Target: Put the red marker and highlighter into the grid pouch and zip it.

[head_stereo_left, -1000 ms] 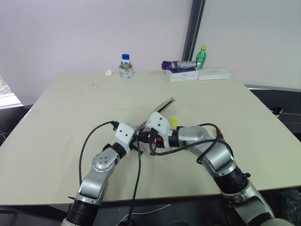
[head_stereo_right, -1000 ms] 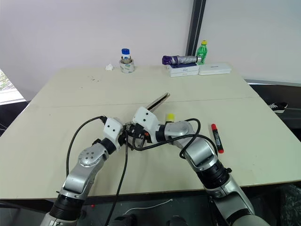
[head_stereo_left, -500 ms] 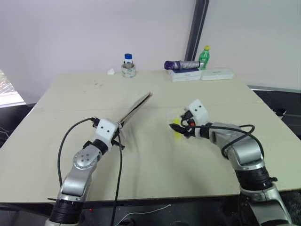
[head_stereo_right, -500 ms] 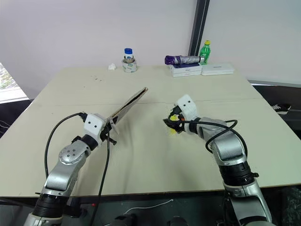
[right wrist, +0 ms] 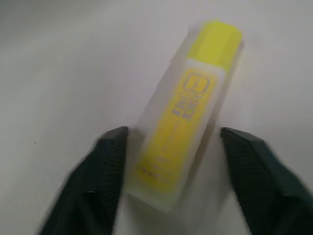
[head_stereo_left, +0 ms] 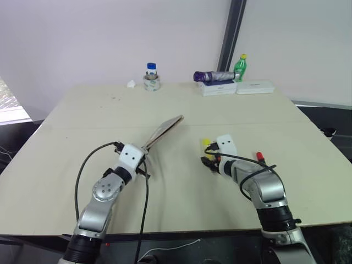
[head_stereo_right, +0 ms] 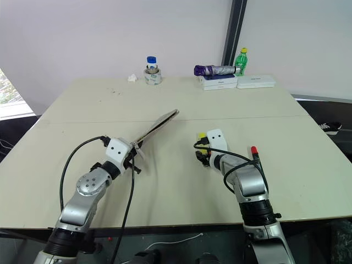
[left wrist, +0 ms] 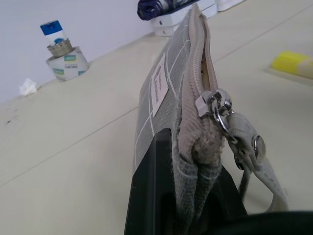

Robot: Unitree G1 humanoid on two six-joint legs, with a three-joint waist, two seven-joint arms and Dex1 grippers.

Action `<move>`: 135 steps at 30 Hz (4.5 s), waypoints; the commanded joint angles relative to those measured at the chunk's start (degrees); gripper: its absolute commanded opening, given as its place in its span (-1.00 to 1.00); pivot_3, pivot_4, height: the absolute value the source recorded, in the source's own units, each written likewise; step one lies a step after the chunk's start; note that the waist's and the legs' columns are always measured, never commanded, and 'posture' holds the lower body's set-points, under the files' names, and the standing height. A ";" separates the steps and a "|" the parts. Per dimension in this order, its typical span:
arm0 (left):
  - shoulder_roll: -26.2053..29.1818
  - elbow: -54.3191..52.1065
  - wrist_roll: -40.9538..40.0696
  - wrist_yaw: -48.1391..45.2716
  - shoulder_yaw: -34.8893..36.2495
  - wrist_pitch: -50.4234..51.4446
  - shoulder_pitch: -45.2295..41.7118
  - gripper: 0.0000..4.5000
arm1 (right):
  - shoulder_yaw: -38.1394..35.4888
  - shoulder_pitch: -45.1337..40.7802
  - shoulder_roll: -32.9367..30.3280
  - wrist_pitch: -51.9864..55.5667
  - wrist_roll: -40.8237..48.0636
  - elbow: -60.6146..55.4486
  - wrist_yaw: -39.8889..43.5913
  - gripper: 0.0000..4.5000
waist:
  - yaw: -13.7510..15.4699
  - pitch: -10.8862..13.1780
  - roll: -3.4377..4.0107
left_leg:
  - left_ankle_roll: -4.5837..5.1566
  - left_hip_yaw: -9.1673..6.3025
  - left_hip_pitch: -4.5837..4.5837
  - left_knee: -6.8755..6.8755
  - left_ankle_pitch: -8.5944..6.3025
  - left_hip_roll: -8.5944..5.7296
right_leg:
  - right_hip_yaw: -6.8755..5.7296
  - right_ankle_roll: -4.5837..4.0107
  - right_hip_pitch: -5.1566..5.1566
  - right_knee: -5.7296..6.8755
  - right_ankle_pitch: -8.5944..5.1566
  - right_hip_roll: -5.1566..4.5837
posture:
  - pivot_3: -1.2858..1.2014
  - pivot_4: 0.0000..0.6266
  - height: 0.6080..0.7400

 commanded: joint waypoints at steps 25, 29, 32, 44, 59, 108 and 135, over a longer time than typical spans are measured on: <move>-1.67 -0.77 -2.02 -3.78 -1.23 -3.51 -1.23 -1.00 | 2.75 -6.89 -17.30 -5.56 5.74 -12.75 19.94 -0.61 | 0.15 0.02 0.00 | 0.03 0.00 -0.07 0.03 -0.02 -0.02 | -0.04 0.04 0.01 -0.10 0.02 -0.06 | 0.03 -0.52 0.96; -1.79 -1.06 -2.06 -3.94 -1.36 -3.48 -1.14 -1.00 | 4.04 -6.40 -17.84 -5.91 4.91 -12.18 20.20 -0.61 | 0.11 0.02 0.00 | 0.03 0.00 -0.07 0.02 -0.02 -0.02 | -0.04 0.04 0.00 -0.10 0.02 -0.05 | 0.03 -0.52 0.96; -1.90 -1.29 -2.02 -4.07 -1.52 -3.49 -1.05 -1.00 | 4.78 -6.26 -18.49 -5.78 4.36 -12.21 20.47 -0.61 | 0.15 0.02 0.00 | 0.03 -0.01 -0.07 0.02 -0.02 -0.02 | -0.04 0.04 0.00 -0.10 0.02 -0.05 | 0.03 -0.52 0.96; 3.10 -0.06 2.94 -8.48 -5.57 -10.09 -1.40 -1.00 | 12.18 -6.72 -26.05 -7.22 2.15 -16.25 27.95 -0.61 | 0.12 0.02 0.00 | 0.03 0.00 -0.08 0.00 -0.02 -0.02 | -0.04 0.04 -0.02 -0.12 0.02 -0.05 | 0.03 -0.52 0.96; 6.97 4.31 4.65 -19.03 -12.63 -19.64 -2.79 -1.00 | 17.73 -6.84 -25.32 -15.17 -1.03 -14.38 34.91 -0.38 | 0.15 0.02 0.00 | 0.04 -0.01 -0.08 0.00 -0.02 0.01 | -0.04 0.04 0.01 -0.19 0.02 -0.08 | 0.03 -0.52 0.96; -5.55 8.98 4.54 -6.60 -10.45 -7.89 -8.67 -1.00 | -10.34 11.23 -41.16 -10.68 9.54 -19.73 31.39 -0.83 | 0.22 0.03 -0.03 | 0.06 0.11 -0.05 0.11 -0.02 -0.04 | -0.19 0.09 0.20 -0.21 0.03 -0.04 | 0.03 -0.52 0.96; -1.71 7.54 8.51 -14.65 -17.16 -13.67 -9.51 -1.00 | 8.80 4.00 -43.29 -24.67 -6.13 -17.31 36.93 -0.83 | 0.30 0.04 -0.06 | 0.08 -0.03 -0.09 0.12 -0.02 -0.06 | -0.24 0.11 0.22 -0.28 0.04 -0.12 | 0.03 -0.52 0.96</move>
